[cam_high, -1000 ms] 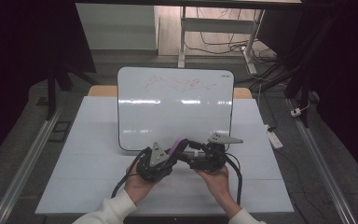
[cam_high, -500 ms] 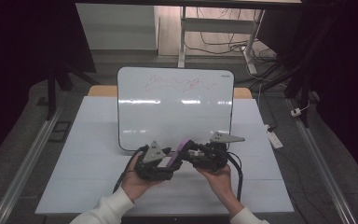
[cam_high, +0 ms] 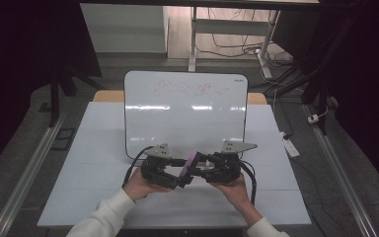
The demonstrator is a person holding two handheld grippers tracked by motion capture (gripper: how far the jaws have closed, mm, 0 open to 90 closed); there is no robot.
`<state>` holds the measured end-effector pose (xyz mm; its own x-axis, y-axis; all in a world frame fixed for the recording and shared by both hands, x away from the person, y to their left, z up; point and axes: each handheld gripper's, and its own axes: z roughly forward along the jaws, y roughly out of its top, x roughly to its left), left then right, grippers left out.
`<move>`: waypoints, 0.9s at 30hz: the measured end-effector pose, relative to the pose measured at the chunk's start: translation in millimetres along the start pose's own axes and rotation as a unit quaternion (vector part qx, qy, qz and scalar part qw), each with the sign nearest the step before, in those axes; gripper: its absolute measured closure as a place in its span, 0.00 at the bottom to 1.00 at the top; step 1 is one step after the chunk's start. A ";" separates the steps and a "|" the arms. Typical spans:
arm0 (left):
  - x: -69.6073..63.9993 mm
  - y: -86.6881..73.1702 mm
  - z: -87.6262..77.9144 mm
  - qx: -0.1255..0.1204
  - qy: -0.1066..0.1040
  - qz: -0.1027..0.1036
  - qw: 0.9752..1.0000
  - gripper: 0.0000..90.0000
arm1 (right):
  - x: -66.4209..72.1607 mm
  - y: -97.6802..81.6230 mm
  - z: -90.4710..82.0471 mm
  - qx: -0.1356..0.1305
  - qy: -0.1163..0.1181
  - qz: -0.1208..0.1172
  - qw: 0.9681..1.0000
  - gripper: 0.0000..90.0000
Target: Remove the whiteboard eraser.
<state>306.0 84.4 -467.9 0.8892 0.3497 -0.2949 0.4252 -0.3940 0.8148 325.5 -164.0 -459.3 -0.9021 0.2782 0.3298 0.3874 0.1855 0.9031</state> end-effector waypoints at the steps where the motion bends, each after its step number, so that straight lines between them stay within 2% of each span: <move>1: 1.4 -0.1 1.4 0.004 -0.005 -0.002 1.000 0.36 | 0.4 0.2 -0.3 0.002 0.008 -0.005 1.000 0.43; 4: 4.4 -0.7 2.1 0.006 -0.029 -0.003 1.000 0.39 | 0.5 0.7 -1.2 0.005 0.009 -0.013 1.000 0.43; 9: 6.5 -2.1 4.9 0.022 -0.058 0.001 0.998 0.40 | -0.1 -0.3 0.2 0.023 0.036 -0.025 0.999 0.43; 13: 5.4 -2.3 5.5 0.022 -0.055 0.005 0.998 0.42 | -0.3 -0.7 1.0 0.026 0.042 -0.026 0.998 0.43; 16: 5.0 -2.2 5.4 0.022 -0.057 0.002 0.998 0.43 | -1.4 -0.8 0.6 0.023 0.050 -0.021 0.998 0.43; 18: 5.9 -2.5 5.0 0.021 -0.062 -0.004 0.998 0.44 | -0.5 -1.1 0.9 0.021 0.045 -0.024 0.998 0.39; 19: 6.0 -2.7 4.6 0.019 -0.059 -0.007 0.998 0.44 | 0.5 -1.0 0.5 0.018 0.035 -0.026 0.999 0.35; 20: 5.8 -2.6 4.3 0.021 -0.048 -0.008 0.999 0.44 | 0.5 -1.0 0.5 0.018 0.035 -0.026 0.999 0.35; 21: 5.3 -2.6 4.0 0.024 -0.036 -0.007 0.999 0.45 | 1.0 0.0 -2.4 0.001 0.015 -0.022 1.000 0.28; 24: 4.4 -3.3 1.9 0.025 -0.006 -0.004 1.000 0.45 | -0.6 1.4 -10.5 -0.018 -0.005 -0.018 1.000 0.25; 25: 3.9 -3.3 0.7 0.025 0.004 -0.003 1.000 0.45 | -0.6 1.4 -10.5 -0.018 -0.005 -0.018 1.000 0.25; 27: 3.5 -3.2 -2.3 0.020 0.019 -0.009 1.000 0.45 | -0.9 1.3 -16.7 -0.028 -0.021 -0.020 0.999 0.25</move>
<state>307.4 88.8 -470.4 0.8744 0.3893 -0.2896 0.4485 -0.4208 0.7885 323.7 -179.8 -453.9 -0.9074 0.3108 0.2829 0.3391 0.1437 0.9297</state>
